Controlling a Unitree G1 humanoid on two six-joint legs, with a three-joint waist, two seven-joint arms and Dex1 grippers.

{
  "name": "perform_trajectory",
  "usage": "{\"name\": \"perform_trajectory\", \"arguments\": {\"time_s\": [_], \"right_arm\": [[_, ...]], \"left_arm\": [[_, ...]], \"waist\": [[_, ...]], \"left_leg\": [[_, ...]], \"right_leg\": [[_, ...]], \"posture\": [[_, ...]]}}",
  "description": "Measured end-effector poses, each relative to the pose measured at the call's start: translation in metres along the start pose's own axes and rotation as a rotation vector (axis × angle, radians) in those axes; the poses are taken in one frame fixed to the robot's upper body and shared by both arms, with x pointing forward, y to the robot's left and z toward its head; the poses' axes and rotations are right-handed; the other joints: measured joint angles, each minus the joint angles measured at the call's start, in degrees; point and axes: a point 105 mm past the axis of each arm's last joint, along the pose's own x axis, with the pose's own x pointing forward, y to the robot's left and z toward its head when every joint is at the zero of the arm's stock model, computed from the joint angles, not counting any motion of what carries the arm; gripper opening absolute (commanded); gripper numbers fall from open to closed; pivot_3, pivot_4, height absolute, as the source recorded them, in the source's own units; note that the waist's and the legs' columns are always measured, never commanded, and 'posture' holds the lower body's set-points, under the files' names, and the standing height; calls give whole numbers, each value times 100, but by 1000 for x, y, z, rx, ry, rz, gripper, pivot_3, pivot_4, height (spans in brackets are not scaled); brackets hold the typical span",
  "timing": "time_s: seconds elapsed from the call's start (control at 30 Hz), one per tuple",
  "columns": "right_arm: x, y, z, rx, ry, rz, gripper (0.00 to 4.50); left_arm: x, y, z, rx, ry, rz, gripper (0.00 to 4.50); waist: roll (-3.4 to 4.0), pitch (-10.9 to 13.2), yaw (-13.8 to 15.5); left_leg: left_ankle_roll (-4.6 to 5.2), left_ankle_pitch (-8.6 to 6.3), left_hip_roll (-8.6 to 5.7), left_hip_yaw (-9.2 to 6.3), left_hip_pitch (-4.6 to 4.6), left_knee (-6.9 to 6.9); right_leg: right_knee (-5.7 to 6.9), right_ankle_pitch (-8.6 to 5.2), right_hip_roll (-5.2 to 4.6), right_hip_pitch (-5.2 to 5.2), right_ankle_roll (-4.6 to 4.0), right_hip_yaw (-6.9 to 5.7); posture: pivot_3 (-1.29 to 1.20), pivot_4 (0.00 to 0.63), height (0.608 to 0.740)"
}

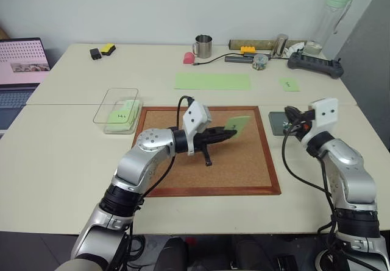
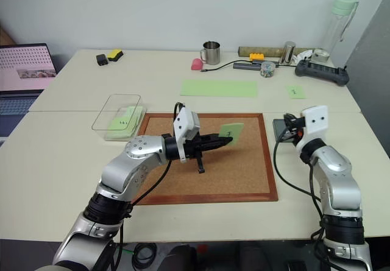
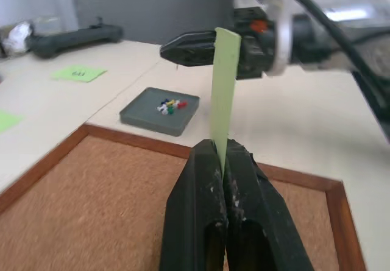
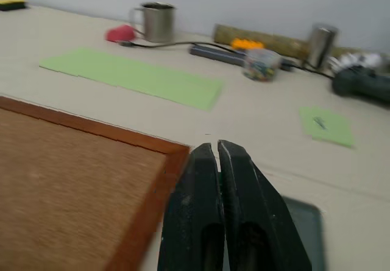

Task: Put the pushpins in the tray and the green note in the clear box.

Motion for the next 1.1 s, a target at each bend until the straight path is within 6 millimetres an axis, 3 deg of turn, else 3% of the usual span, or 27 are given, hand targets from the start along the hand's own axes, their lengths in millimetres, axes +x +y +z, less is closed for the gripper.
{"name": "perform_trajectory", "arguments": {"time_s": [0.23,0.27,0.6,0.9,1.0,1.1], "right_arm": [[19,-9,-30,173,112,-9,0],[24,-11,-34,193,130,-16,441],[32,-25,-45,255,145,-50,2506],[30,-34,-37,220,106,-68,4349],[26,-30,-24,158,56,-37,4349],[21,-11,-10,95,10,67,4349]], "left_arm": [[0,3,-7,25,11,-8,34],[0,3,-8,29,16,-7,0],[-7,0,-17,4,47,5,0],[-6,-1,-15,-6,45,8,0],[-7,6,-12,-27,32,37,0],[-12,18,-7,-47,12,90,0]], "waist": [[3,1,-16],[3,1,-9],[3,2,-1],[3,1,-1],[4,2,1],[4,2,-11]], "left_leg": [[3,0,-2,14,5,4],[3,0,-3,14,4,4],[11,-5,-1,8,-7,4],[11,-5,-2,9,-5,6],[11,-5,-2,7,-6,6],[11,-5,2,5,-5,6]], "right_leg": [[3,0,2,0,0,-2],[2,0,2,0,0,-3],[-1,0,-2,-4,0,-1],[2,0,-1,-4,0,-1],[2,0,-1,-5,0,-2],[3,0,2,-4,1,-5]], "posture": [[0,150,740],[0,150,740],[0,150,740],[0,150,740],[0,150,740],[0,150,740]]}}
